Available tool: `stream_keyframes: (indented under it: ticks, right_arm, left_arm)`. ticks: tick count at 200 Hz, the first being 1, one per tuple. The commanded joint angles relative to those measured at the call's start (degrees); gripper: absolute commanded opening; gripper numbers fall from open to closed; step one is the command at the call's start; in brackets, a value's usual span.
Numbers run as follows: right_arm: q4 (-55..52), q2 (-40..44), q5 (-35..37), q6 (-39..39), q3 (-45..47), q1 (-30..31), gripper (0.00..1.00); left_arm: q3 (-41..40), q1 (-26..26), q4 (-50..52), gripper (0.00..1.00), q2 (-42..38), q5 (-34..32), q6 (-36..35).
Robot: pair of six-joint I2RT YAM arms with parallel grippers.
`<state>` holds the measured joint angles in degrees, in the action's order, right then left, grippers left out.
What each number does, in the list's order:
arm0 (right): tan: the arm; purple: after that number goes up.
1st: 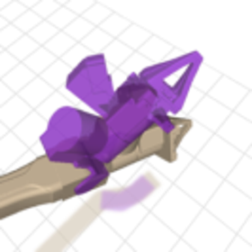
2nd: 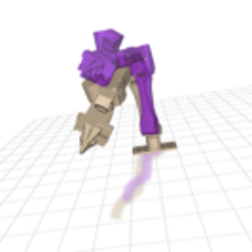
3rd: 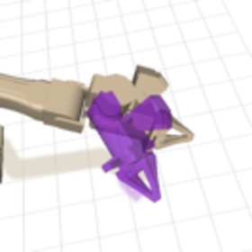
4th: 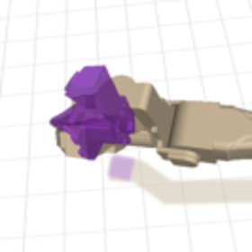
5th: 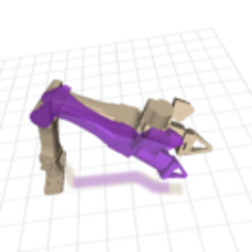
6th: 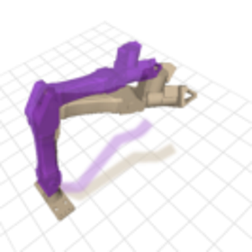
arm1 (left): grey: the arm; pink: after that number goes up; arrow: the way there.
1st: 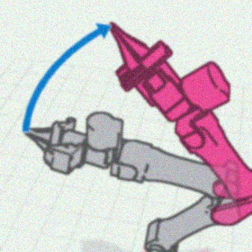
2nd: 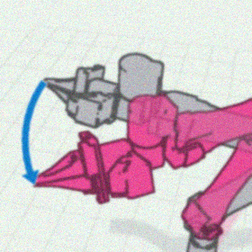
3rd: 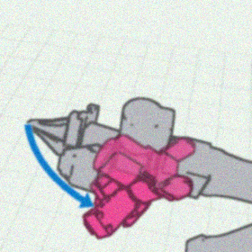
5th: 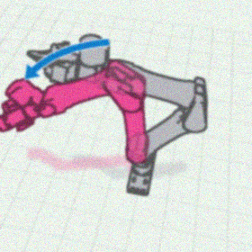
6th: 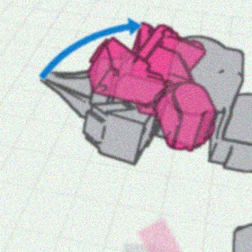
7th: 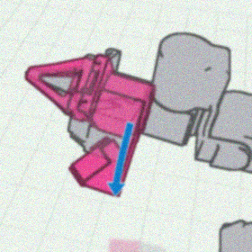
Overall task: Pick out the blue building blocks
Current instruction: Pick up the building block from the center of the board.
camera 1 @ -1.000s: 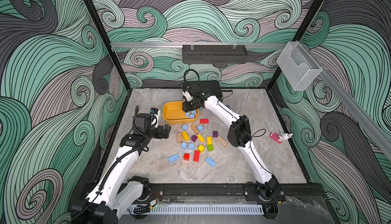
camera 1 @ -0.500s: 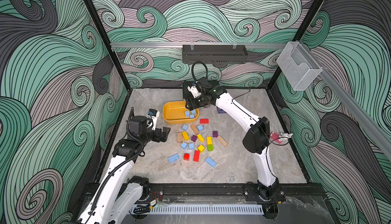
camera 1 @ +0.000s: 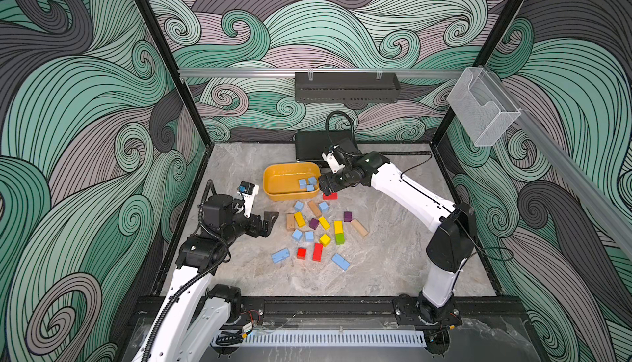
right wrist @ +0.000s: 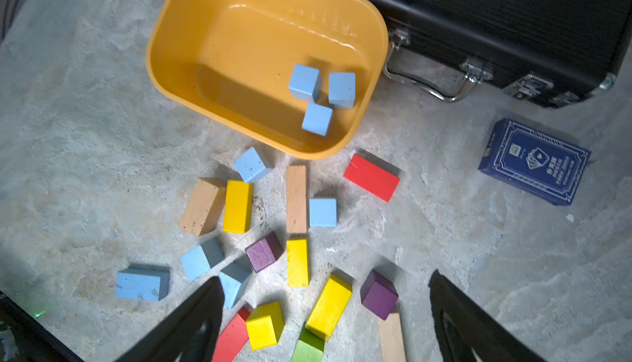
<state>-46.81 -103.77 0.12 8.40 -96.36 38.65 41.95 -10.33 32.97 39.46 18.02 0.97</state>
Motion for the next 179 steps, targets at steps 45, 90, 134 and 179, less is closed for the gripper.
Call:
stream_keyframes:
  ticks: [45,90,134,179]
  right_arm:
    - [2.33,4.31,1.65,1.85,9.48,-0.9,0.93]
    - [3.84,3.45,0.0,2.67,13.07,-1.91,0.86]
    - [4.92,-0.04,-1.76,1.96,12.53,-2.0,0.77]
    - [5.07,-5.7,-4.4,1.48,8.91,-2.0,0.67]
  left_arm:
    - [-3.97,-3.84,-4.4,0.99,-0.52,0.1,2.42]
    - [-4.96,-8.75,-6.63,0.99,2.24,-2.66,3.5]
    - [-5.32,-12.23,-9.34,0.99,5.67,-5.11,4.46]
    - [-4.65,-12.96,-11.96,0.99,9.11,-6.69,7.04]
